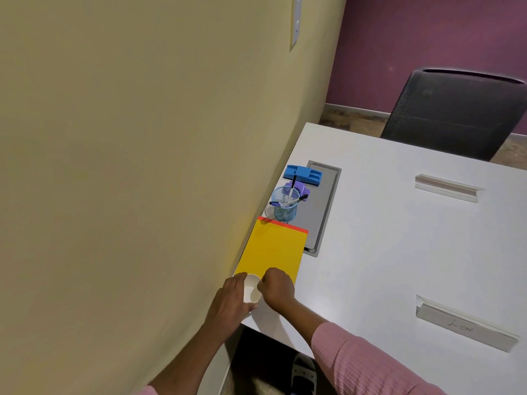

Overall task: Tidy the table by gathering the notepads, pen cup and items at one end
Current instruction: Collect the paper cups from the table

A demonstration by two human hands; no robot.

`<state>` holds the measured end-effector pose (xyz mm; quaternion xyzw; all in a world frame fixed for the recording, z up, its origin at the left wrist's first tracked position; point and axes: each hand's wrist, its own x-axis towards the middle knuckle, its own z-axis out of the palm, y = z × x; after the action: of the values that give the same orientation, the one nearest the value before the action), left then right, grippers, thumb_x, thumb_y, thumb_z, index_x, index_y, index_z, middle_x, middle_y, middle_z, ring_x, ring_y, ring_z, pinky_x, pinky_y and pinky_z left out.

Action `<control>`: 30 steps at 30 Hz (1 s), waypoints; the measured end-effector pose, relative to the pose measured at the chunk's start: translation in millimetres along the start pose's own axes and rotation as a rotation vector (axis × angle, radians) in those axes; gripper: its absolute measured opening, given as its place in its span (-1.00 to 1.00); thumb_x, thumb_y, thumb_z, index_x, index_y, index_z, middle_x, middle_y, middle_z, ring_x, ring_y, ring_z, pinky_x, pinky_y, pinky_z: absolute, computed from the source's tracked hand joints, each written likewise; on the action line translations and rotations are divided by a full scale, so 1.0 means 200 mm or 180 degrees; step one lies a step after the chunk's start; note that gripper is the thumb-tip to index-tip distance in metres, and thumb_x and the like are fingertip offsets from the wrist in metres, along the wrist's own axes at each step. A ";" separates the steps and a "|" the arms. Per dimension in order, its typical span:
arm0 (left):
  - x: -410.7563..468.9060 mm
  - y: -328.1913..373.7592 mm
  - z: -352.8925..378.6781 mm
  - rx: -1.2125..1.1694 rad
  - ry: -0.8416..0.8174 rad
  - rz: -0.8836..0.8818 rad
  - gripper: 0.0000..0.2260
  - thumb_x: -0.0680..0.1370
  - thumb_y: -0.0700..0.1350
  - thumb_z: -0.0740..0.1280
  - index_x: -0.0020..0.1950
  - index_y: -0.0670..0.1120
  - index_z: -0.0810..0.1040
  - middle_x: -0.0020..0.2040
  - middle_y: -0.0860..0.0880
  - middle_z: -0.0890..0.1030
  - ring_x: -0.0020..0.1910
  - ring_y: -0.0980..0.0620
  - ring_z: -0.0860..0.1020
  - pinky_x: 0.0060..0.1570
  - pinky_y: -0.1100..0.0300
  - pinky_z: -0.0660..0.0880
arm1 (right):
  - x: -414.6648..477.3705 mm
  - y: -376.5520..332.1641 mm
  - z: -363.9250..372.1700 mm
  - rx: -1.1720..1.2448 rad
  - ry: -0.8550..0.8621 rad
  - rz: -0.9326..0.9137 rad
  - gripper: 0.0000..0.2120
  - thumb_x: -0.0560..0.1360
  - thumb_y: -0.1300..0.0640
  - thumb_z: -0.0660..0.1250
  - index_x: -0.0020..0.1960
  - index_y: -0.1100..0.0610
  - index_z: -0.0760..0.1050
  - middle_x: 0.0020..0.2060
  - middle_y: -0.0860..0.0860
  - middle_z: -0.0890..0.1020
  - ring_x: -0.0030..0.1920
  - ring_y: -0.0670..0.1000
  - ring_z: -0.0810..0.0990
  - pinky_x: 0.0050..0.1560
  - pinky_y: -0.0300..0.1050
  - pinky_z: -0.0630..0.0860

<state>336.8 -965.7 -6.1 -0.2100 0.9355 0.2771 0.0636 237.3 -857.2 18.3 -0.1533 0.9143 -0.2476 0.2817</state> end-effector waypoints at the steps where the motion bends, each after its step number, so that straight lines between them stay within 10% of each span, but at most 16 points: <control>1: 0.00 0.00 0.00 0.0006 0.0012 0.0003 -0.26 0.38 0.12 0.49 0.45 -0.05 0.24 0.38 -0.06 0.41 0.32 -0.05 0.39 0.22 0.09 0.40 | 0.00 0.00 -0.01 0.0026 -0.0006 -0.0001 -0.82 0.49 0.12 0.32 -0.09 0.25 0.57 -0.10 0.18 0.65 -0.11 0.14 0.56 -0.19 -0.11 0.37; 30: -0.23 0.35 -0.24 -0.0312 0.0949 0.0459 -0.46 0.58 0.05 0.26 0.47 -0.18 0.22 0.44 -0.17 0.35 0.38 -0.15 0.35 0.31 -0.02 0.34 | -0.41 -0.01 -0.39 0.1505 0.0816 -0.0114 -0.82 0.42 0.12 0.43 -0.25 0.23 0.64 -0.29 0.11 0.69 -0.21 0.09 0.64 -0.13 -0.04 0.53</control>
<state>347.6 -922.1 80.3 -0.1840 0.9325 0.2920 -0.1063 255.4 -796.4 111.9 -0.0667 0.8564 -0.4766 0.1872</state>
